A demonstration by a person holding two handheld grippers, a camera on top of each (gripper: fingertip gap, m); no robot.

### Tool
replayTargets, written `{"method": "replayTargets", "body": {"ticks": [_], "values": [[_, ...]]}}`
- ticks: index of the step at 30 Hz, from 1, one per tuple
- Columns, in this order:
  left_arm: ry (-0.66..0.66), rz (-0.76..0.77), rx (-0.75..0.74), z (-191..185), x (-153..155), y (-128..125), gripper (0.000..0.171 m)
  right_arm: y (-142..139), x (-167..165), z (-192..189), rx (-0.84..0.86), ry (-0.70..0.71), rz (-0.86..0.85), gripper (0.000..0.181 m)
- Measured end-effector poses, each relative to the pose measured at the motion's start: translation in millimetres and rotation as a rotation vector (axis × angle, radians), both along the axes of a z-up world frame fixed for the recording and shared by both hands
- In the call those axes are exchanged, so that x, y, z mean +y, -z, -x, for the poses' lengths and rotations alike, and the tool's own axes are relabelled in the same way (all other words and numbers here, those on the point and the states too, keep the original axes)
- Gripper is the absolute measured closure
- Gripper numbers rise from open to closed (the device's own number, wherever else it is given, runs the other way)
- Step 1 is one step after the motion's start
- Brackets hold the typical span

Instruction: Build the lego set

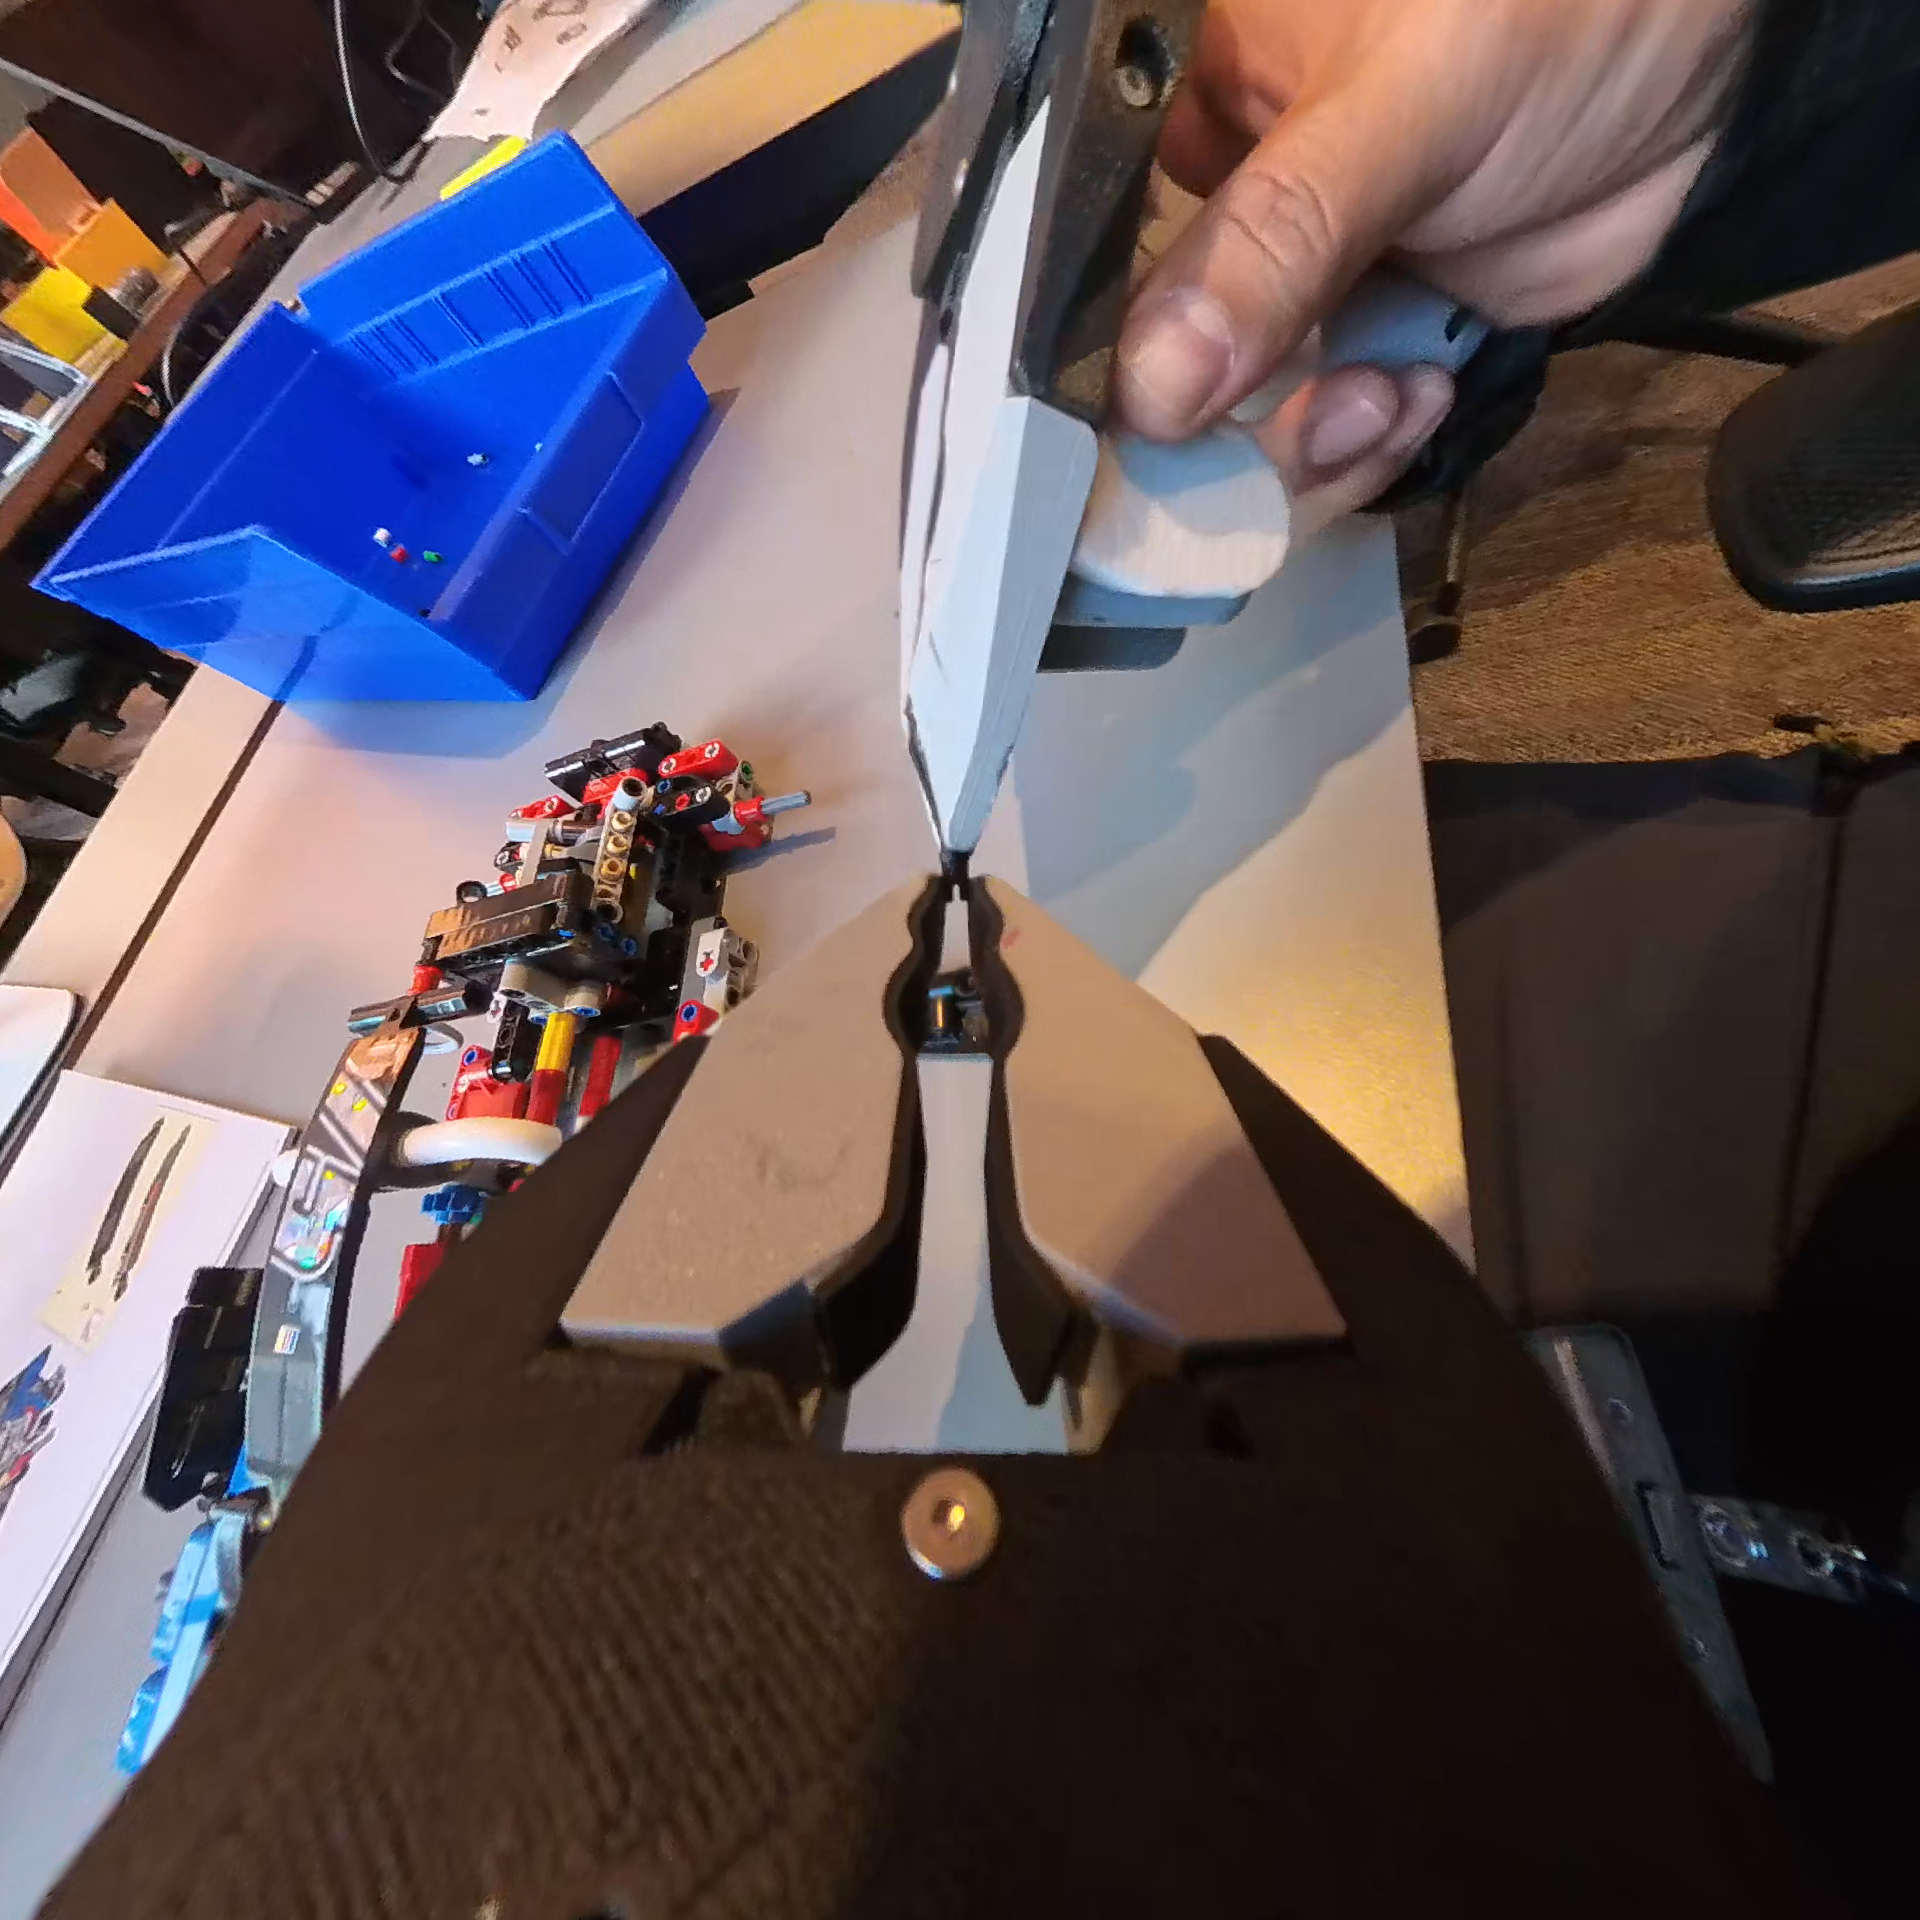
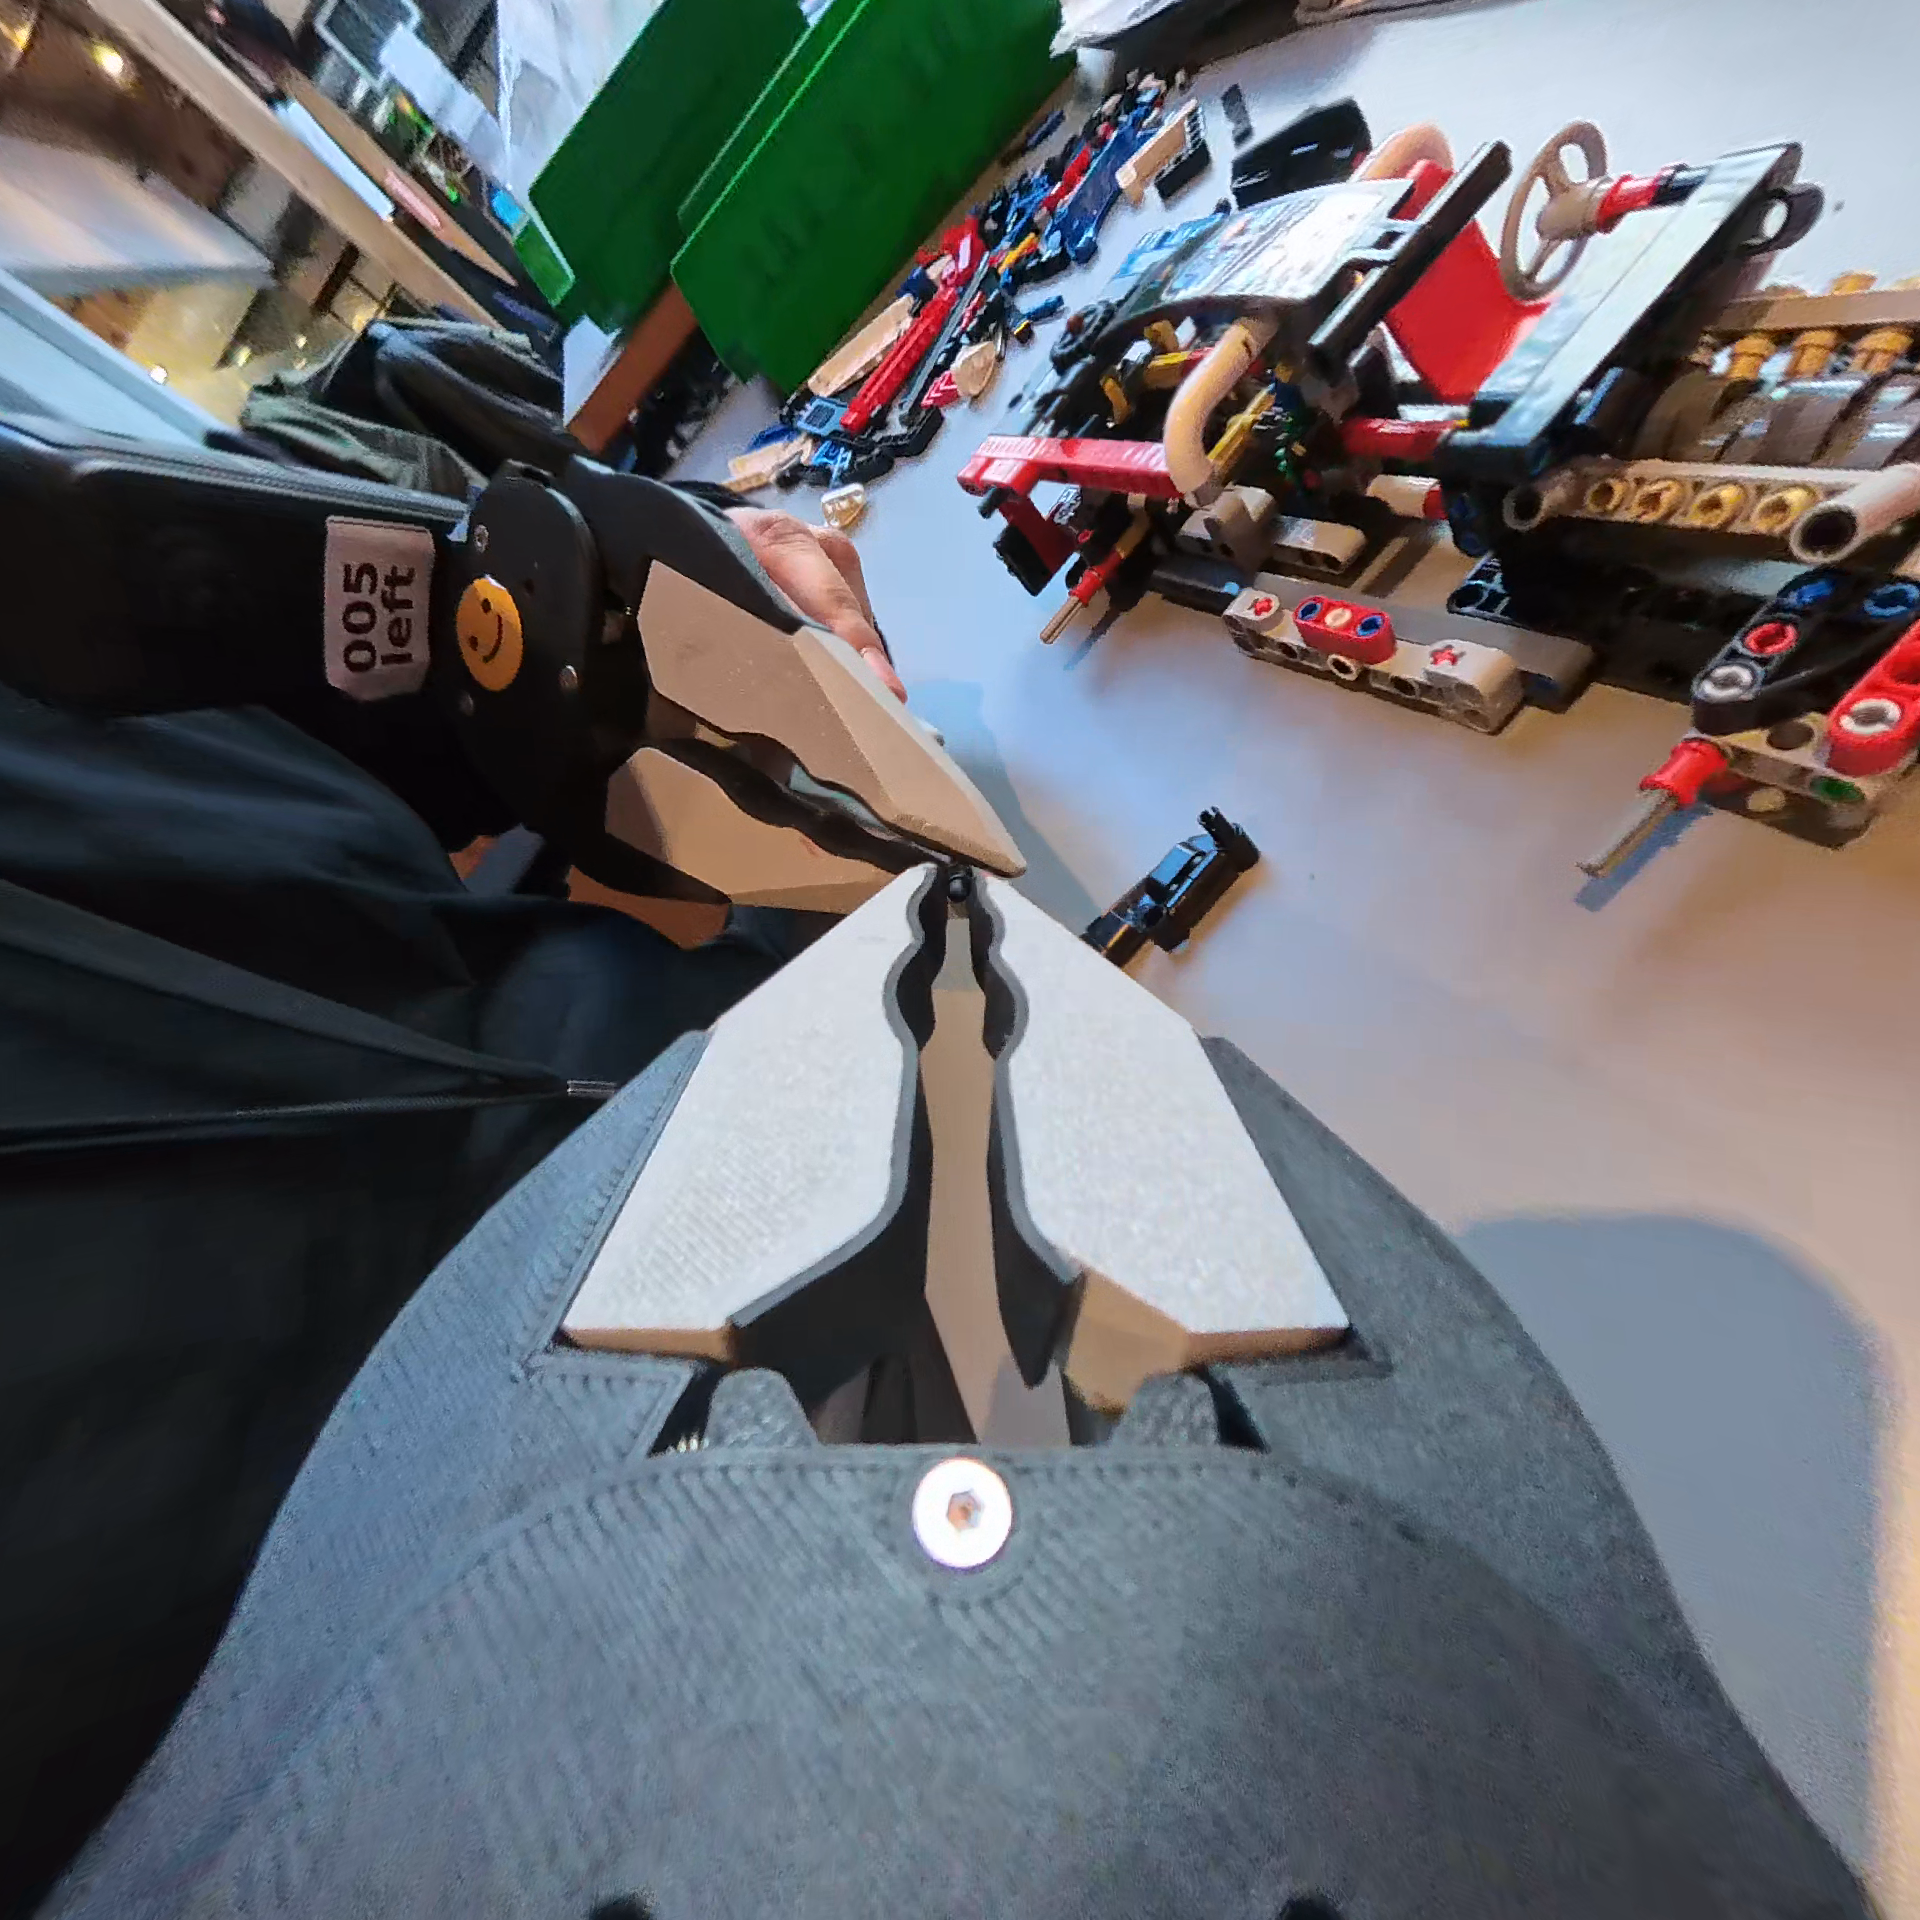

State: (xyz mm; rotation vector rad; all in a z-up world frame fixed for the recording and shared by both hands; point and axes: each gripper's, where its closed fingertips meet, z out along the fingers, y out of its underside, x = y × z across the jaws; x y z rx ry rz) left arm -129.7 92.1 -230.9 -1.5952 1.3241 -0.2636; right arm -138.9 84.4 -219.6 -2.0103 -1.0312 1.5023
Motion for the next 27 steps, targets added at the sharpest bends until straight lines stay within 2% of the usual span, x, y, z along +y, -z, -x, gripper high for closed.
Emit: {"method": "replayTargets", "body": {"ticks": [9, 19, 20, 21, 24, 27], "values": [[-0.004, 0.01, 0.016, -0.3, -0.1, 5.6, 0.17, 6.3, 0.7, 2.2, -0.014, 0.033, -0.008, 0.18], [-0.023, 0.042, -0.014, 2.2, 3.0, 7.1, 0.17, 8.7, 4.2, 3.7, -0.065, 0.026, -0.092, 0.181], [-0.033, 0.067, 0.004, 4.8, 3.9, 11.7, 0.167, 10.9, 5.5, 2.3, -0.084, 0.03, -0.105, 0.181], [-0.057, 0.098, 0.015, 8.8, 6.6, 16.5, 0.153, 13.0, 7.5, -0.1, -0.103, 0.034, -0.118, 0.18], [-0.121, 0.234, 0.028, 21.3, 10.7, 31.0, 0.125, 19.6, 16.8, -10.9, -0.176, 0.047, -0.166, 0.181], [-0.122, 0.303, 0.011, 23.3, 9.8, 33.5, 0.115, 27.0, 19.4, -14.4, -0.265, 0.012, -0.223, 0.181]]}}
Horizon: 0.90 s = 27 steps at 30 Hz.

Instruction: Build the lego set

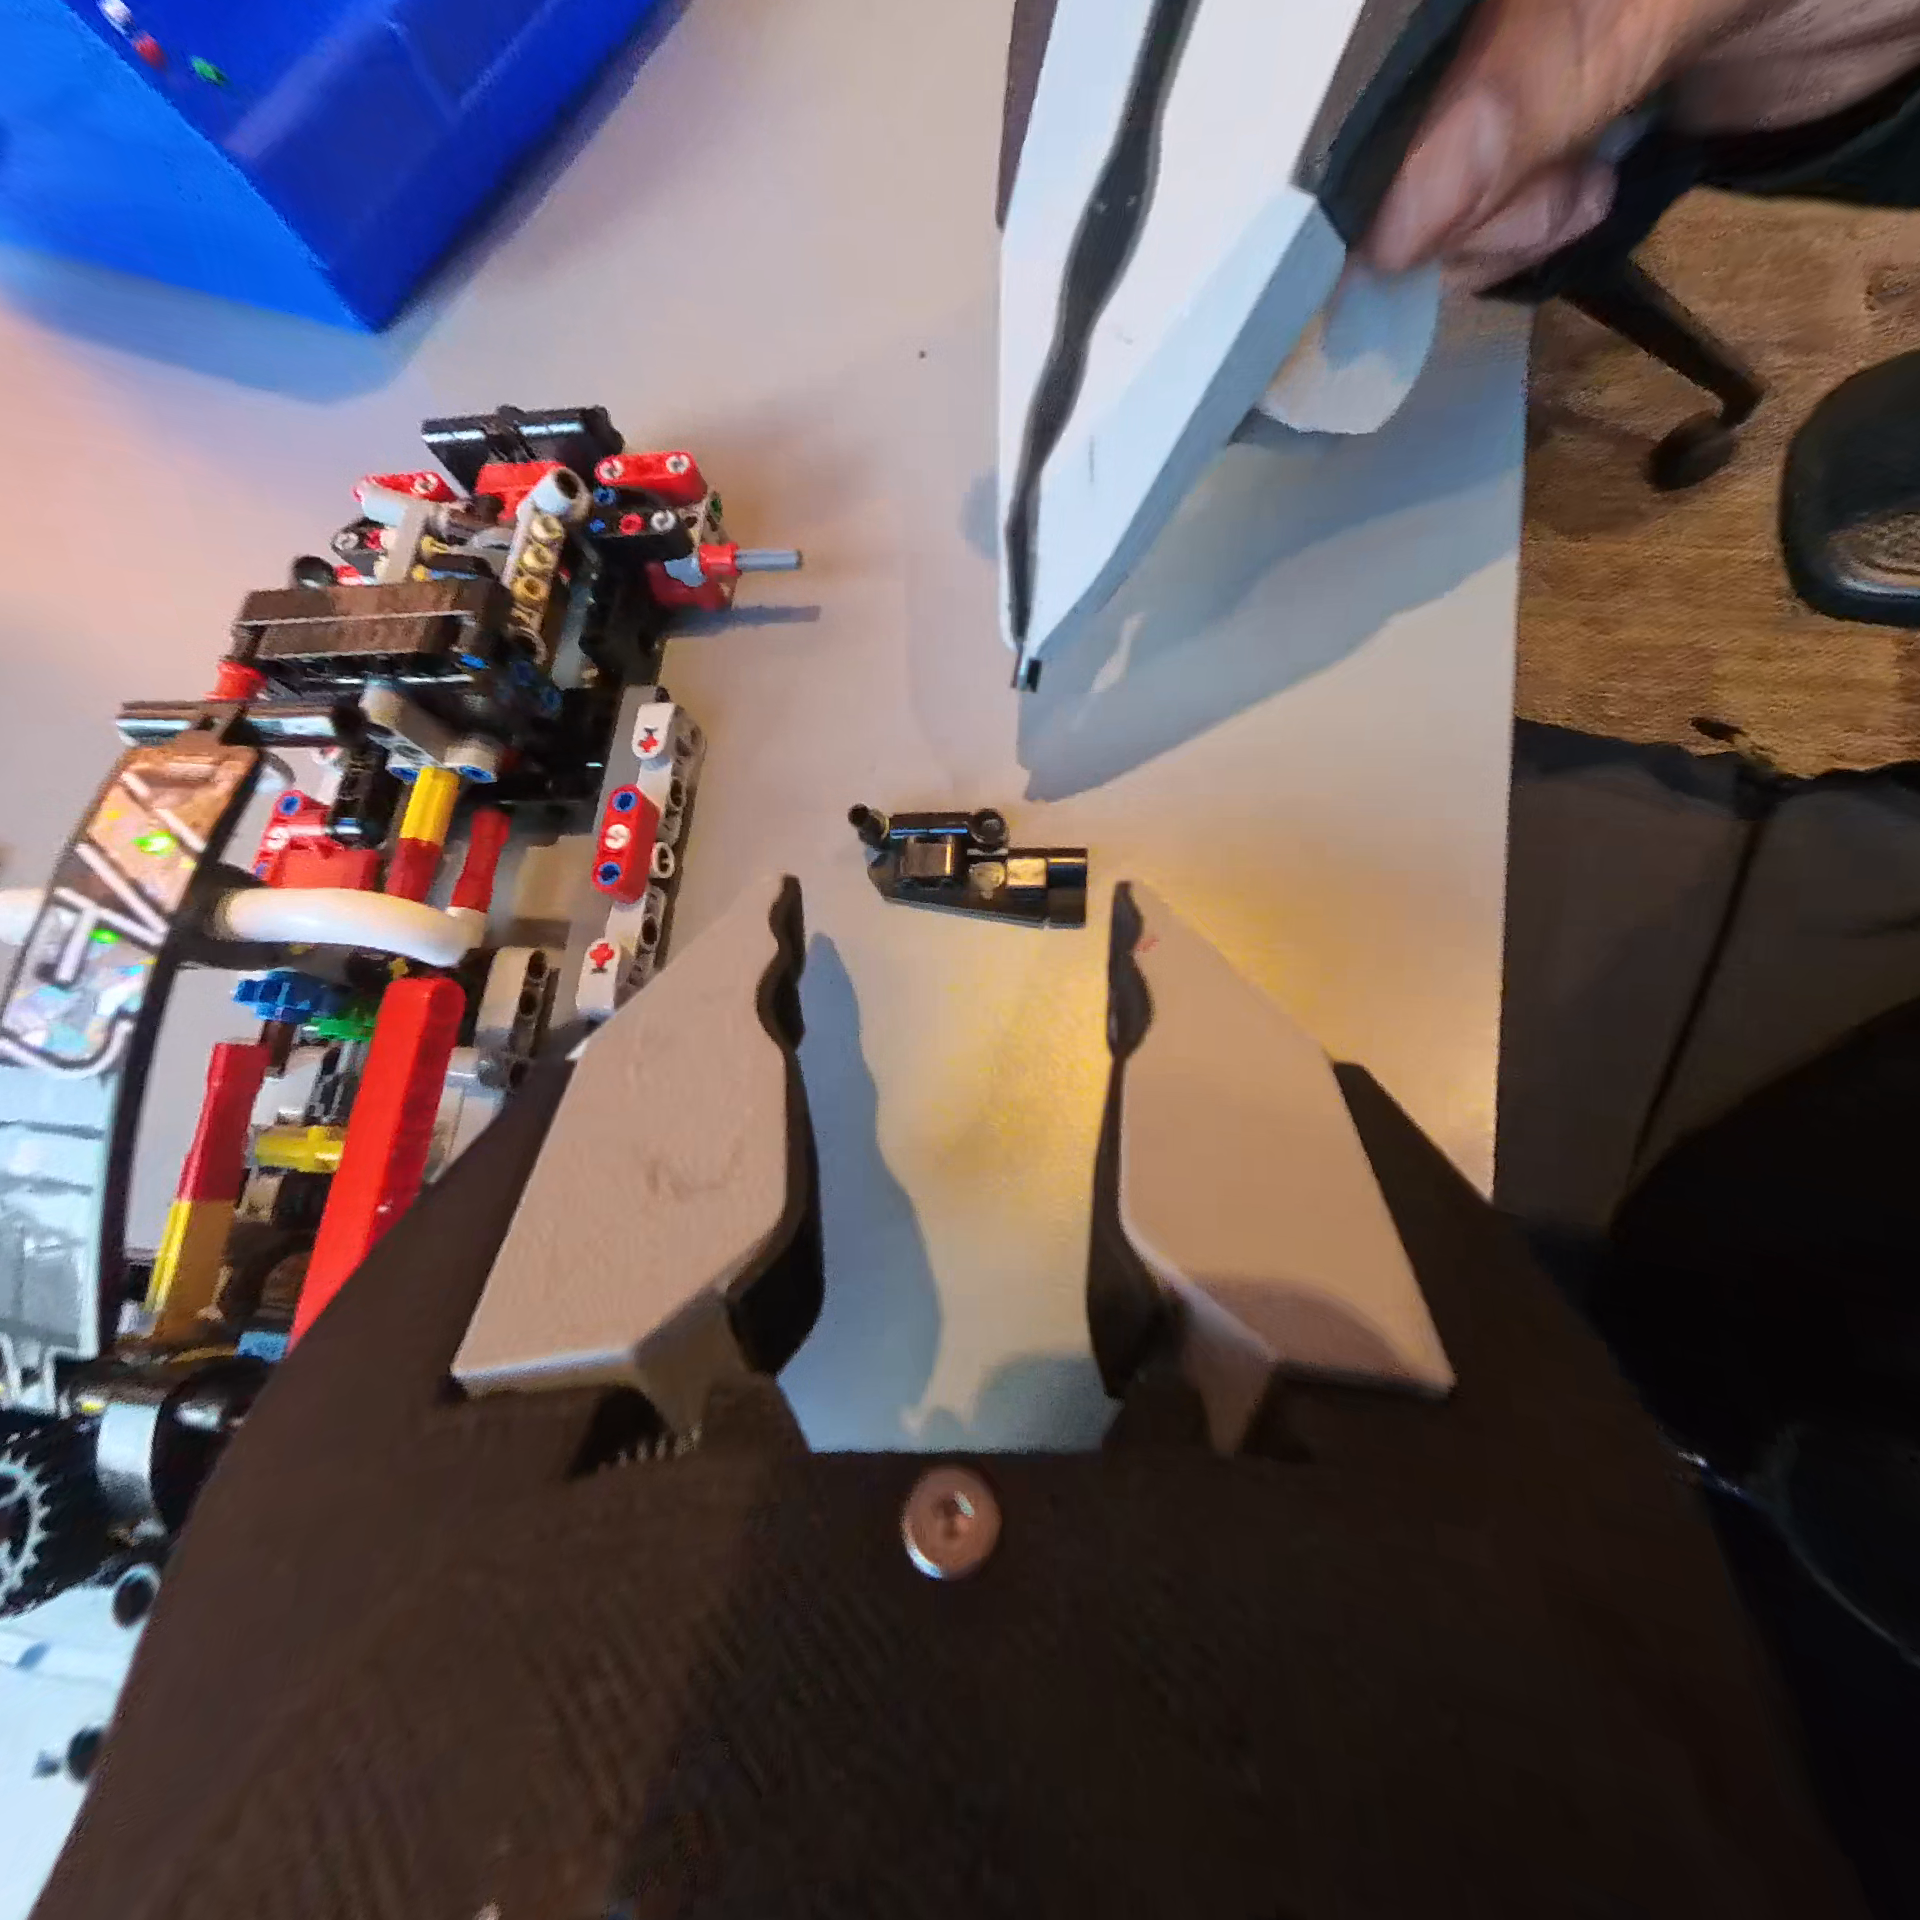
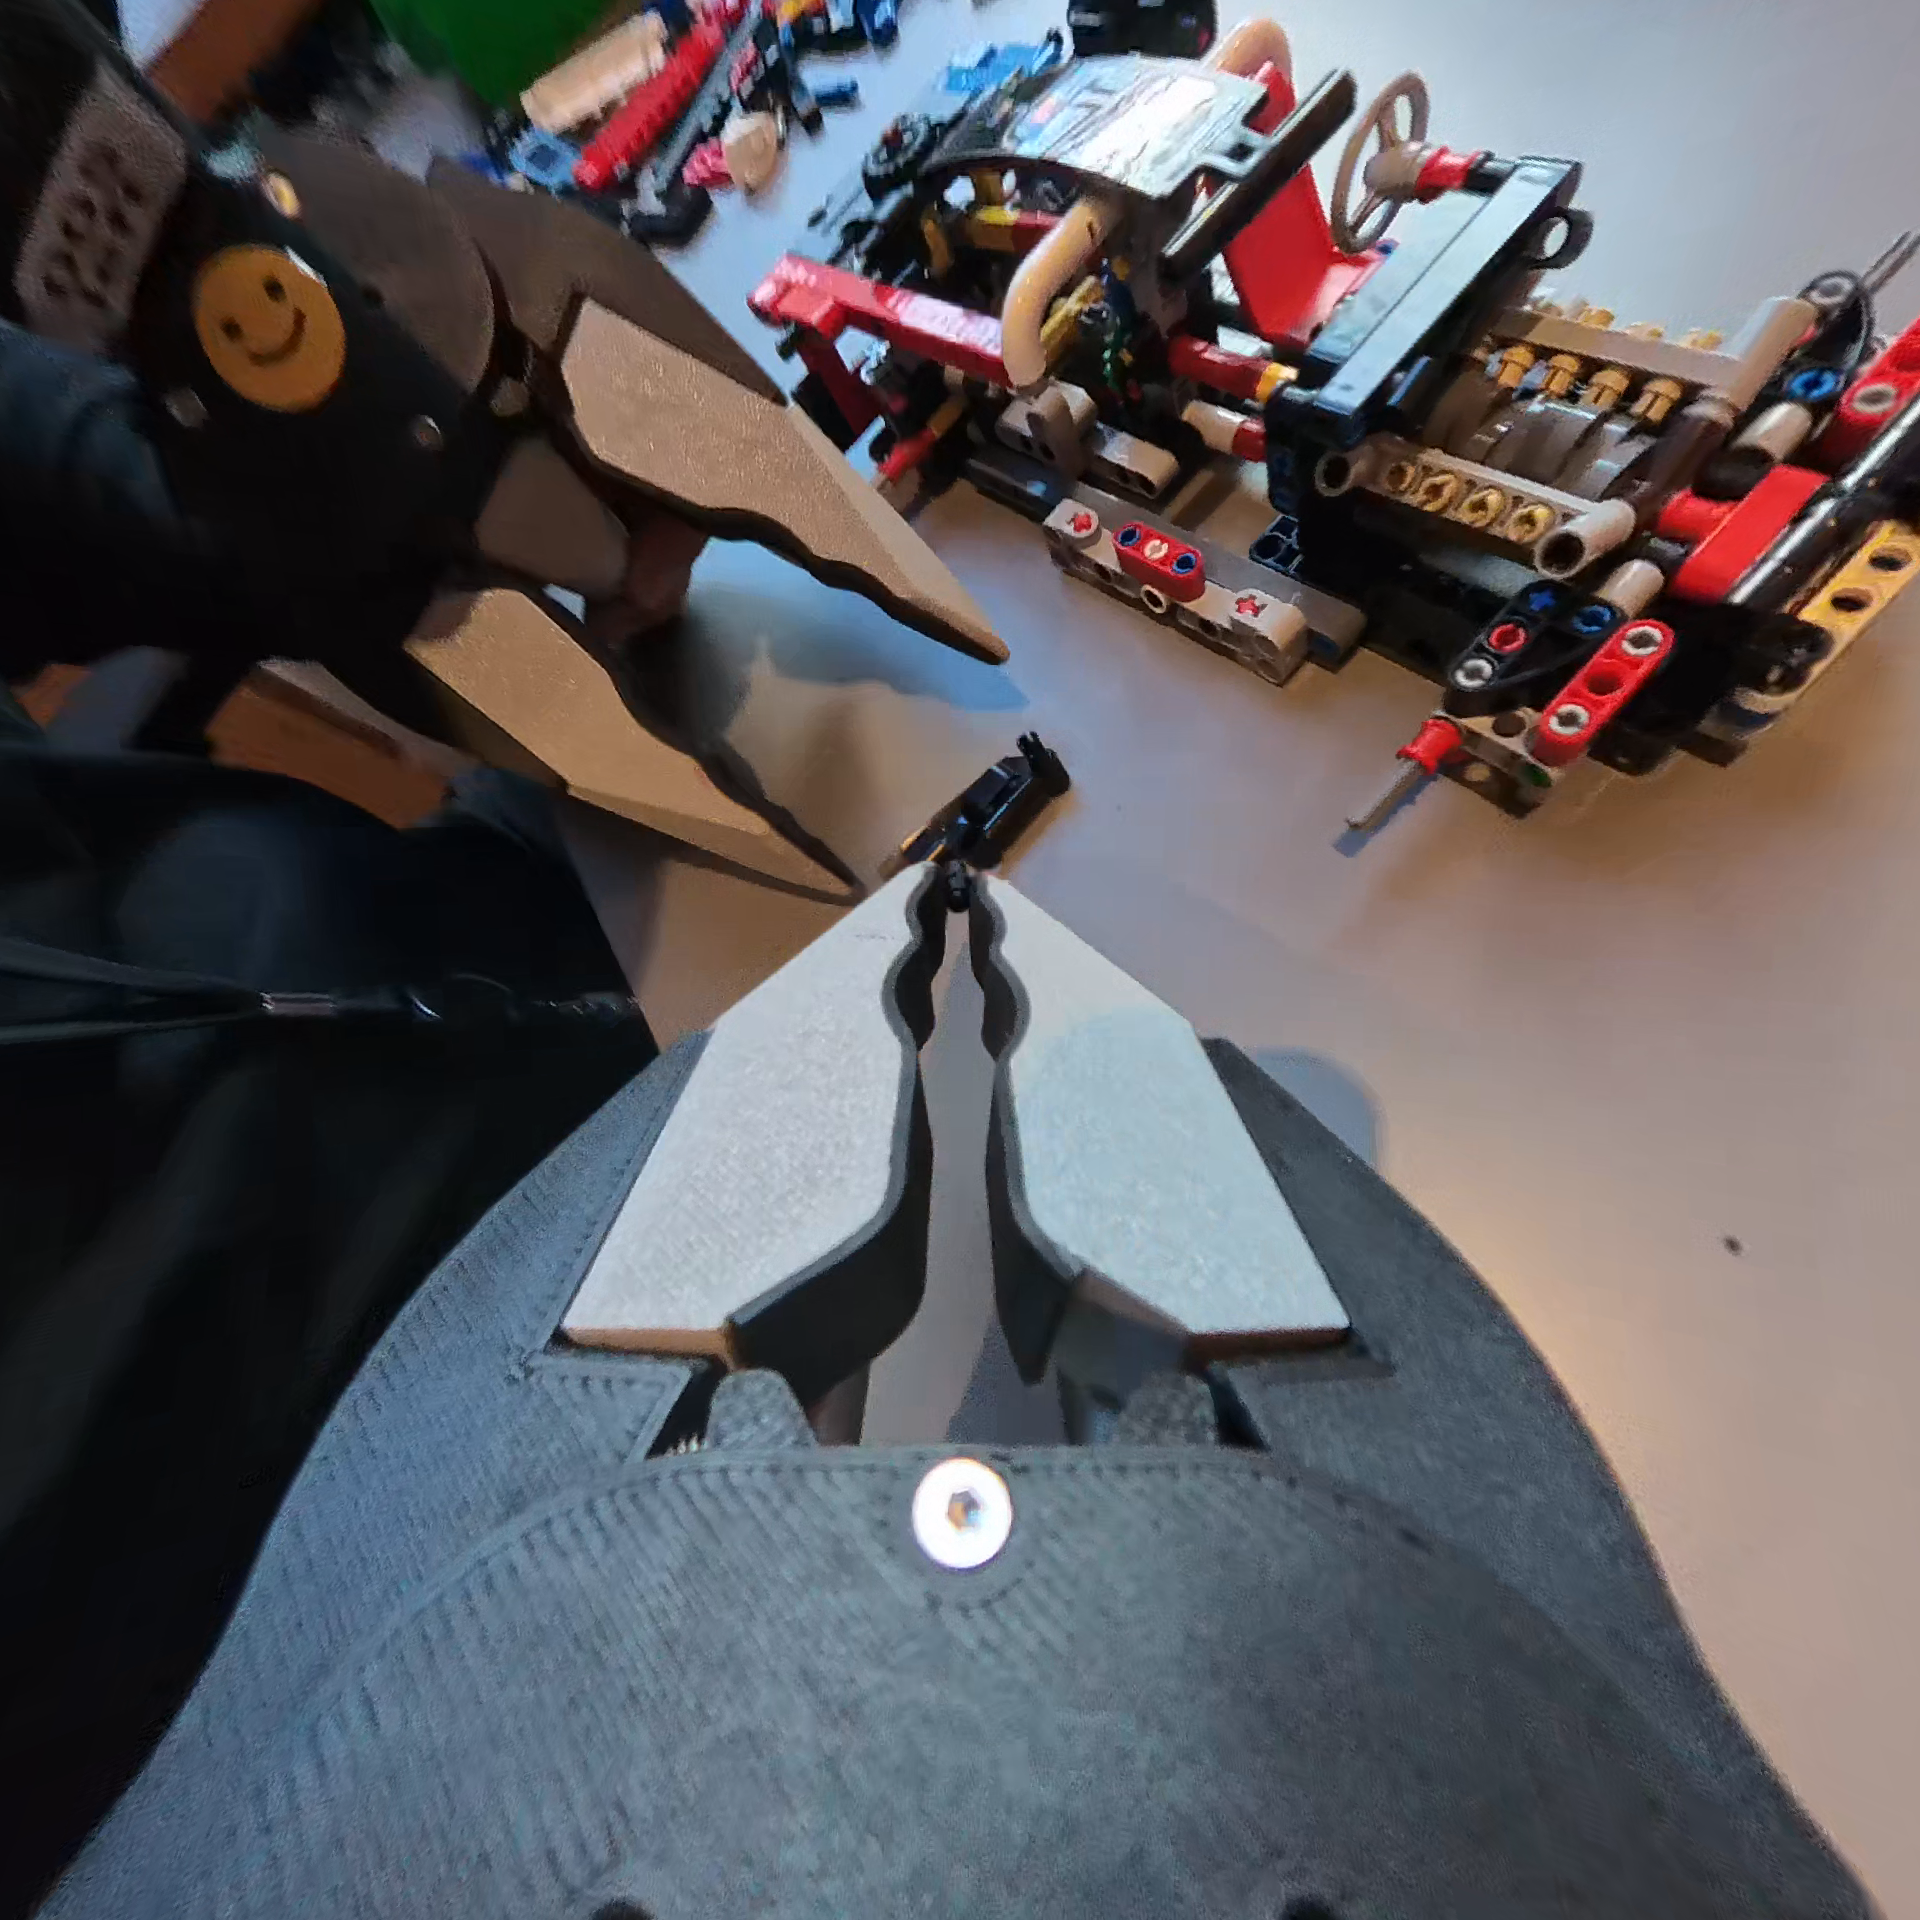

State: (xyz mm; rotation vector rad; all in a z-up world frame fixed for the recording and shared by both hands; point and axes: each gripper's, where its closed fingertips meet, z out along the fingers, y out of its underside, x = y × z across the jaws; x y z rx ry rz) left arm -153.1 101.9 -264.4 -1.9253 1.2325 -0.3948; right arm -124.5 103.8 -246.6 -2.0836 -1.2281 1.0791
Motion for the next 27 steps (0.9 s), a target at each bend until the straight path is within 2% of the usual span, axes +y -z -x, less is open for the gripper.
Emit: {"method": "replayTargets", "body": {"ticks": [2, 4, 6, 7, 9, 11, 14, 16, 19, 22, 27], "values": [[0.019, 0.047, 0.034, -0.4, -1.8, 8.2, 0.111, 3.0, -2.4, 4.6, -0.044, -0.036, -0.02, 0.181], [0.08, 0.107, 0.02, -5.3, -9.2, 10.5, 0.126, 5.9, -8.0, 12.2, -0.065, -0.074, -0.021, 0.18], [0.084, 0.156, 0.013, -5.5, -10.8, 11.8, 0.129, 11.7, -11.9, 16.6, -0.098, -0.097, -0.032, 0.18], [0.097, 0.187, 0.003, -6.3, -14.7, 12.3, 0.137, 15.3, -12.0, 16.9, -0.118, -0.099, -0.046, 0.18], [0.124, 0.219, -0.02, -9.2, -23.0, 11.4, 0.144, 21.9, -8.9, 13.9, -0.16, -0.084, -0.075, 0.18], [0.162, 0.244, -0.041, -17.0, -33.3, 10.6, 0.144, 23.5, -4.0, 7.0, -0.182, -0.058, -0.097, 0.18], [0.238, 0.284, -0.056, -34.1, -48.6, 9.2, 0.144, 15.8, 2.4, -5.7, -0.166, -0.014, -0.097, 0.18], [0.258, 0.257, -0.072, -39.4, -50.1, 4.3, 0.144, 10.8, 5.5, -13.9, -0.162, 0.015, -0.104, 0.18], [0.156, 0.134, -0.006, -21.5, -23.8, 0.6, 0.146, 6.2, -3.3, -16.5, -0.137, 0.01, -0.082, 0.18], [0.034, 0.13, 0.076, -0.8, -0.9, 5.3, 0.133, 6.4, -22.3, 0.0, -0.083, -0.03, -0.048, 0.181], [0.042, 0.154, 0.115, -1.9, 5.5, 10.7, 0.124, 19.9, -25.0, 17.4, -0.104, -0.028, -0.068, 0.18]]}}
